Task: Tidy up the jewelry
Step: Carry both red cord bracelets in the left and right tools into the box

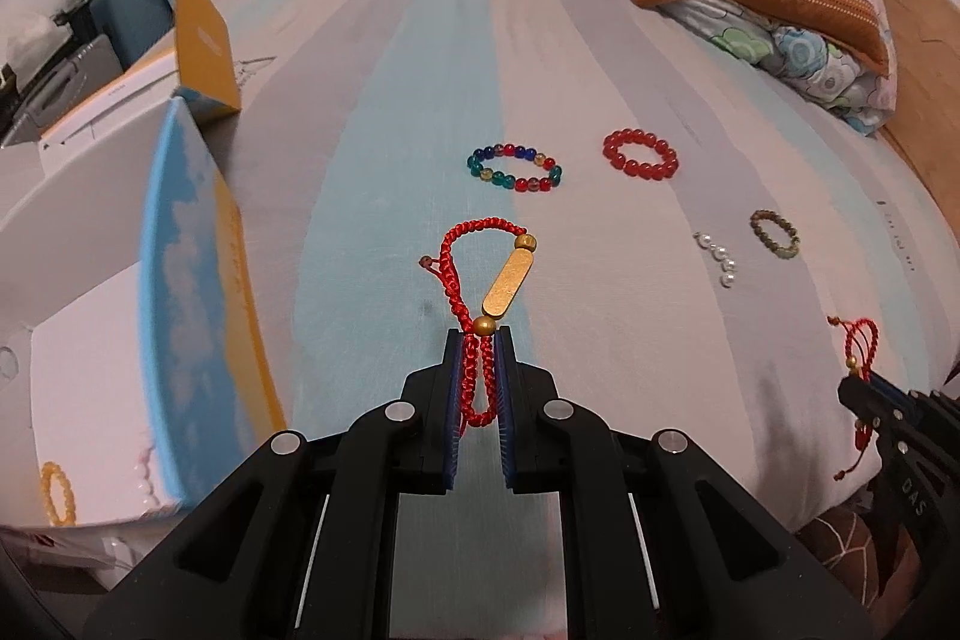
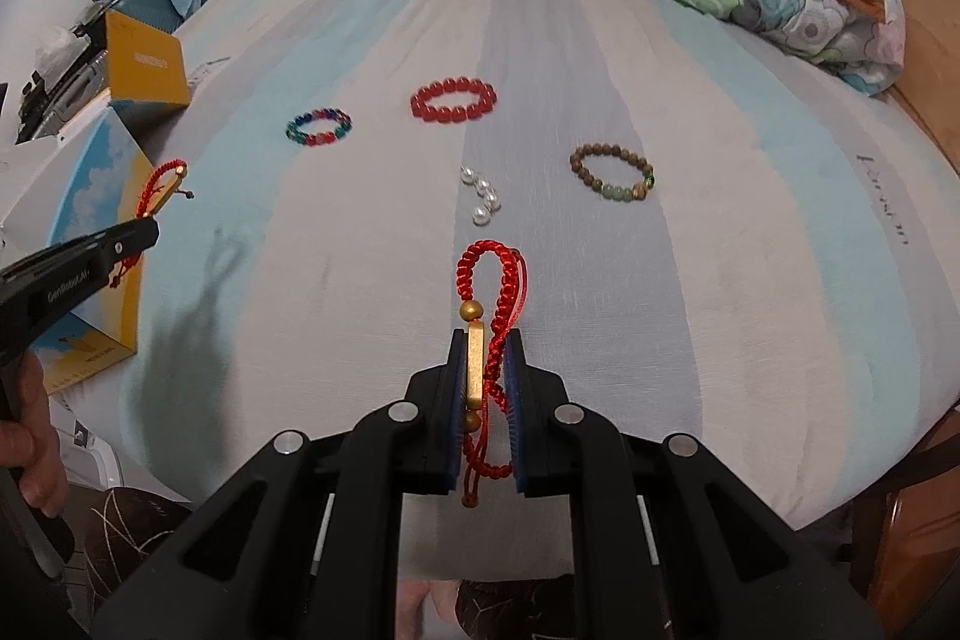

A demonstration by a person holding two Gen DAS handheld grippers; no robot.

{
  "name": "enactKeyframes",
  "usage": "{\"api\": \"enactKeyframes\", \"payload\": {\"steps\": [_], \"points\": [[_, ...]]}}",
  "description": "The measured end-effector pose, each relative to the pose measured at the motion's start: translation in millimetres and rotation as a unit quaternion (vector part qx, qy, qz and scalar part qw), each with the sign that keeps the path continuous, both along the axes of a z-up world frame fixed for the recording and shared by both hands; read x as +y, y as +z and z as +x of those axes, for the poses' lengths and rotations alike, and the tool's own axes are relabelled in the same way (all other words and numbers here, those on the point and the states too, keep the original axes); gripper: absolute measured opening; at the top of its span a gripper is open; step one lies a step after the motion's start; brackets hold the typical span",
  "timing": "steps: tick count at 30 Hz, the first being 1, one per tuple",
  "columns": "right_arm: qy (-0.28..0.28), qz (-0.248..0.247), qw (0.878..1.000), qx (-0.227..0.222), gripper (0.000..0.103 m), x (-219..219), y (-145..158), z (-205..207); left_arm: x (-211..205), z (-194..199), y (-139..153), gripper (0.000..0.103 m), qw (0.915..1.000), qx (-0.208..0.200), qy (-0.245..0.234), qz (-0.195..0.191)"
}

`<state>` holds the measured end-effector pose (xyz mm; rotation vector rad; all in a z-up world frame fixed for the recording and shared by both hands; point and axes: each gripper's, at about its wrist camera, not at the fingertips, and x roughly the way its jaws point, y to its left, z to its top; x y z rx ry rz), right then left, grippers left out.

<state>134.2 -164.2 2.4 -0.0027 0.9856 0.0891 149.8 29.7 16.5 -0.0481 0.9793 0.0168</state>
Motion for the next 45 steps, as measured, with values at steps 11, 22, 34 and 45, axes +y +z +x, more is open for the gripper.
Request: {"api": "enactKeyframes", "payload": {"steps": [11,22,34,45], "points": [[0.004,-0.004,0.999,-0.035,0.011,19,41,-16,9,-43,46,0.009,0.9995,-0.025,0.009,0.017],[0.029,-0.006,0.998,-0.058,0.011,57,78,-18,45,-72,80,0.01,0.9978,-0.048,0.041,0.019],[0.071,-0.006,0.995,-0.075,0.011,123,102,-14,110,-95,107,0.01,0.9935,-0.066,0.089,0.025],[0.12,-0.002,0.99,-0.078,0.011,199,110,-10,185,-120,110,0.01,0.9862,-0.061,0.151,0.03]]}}
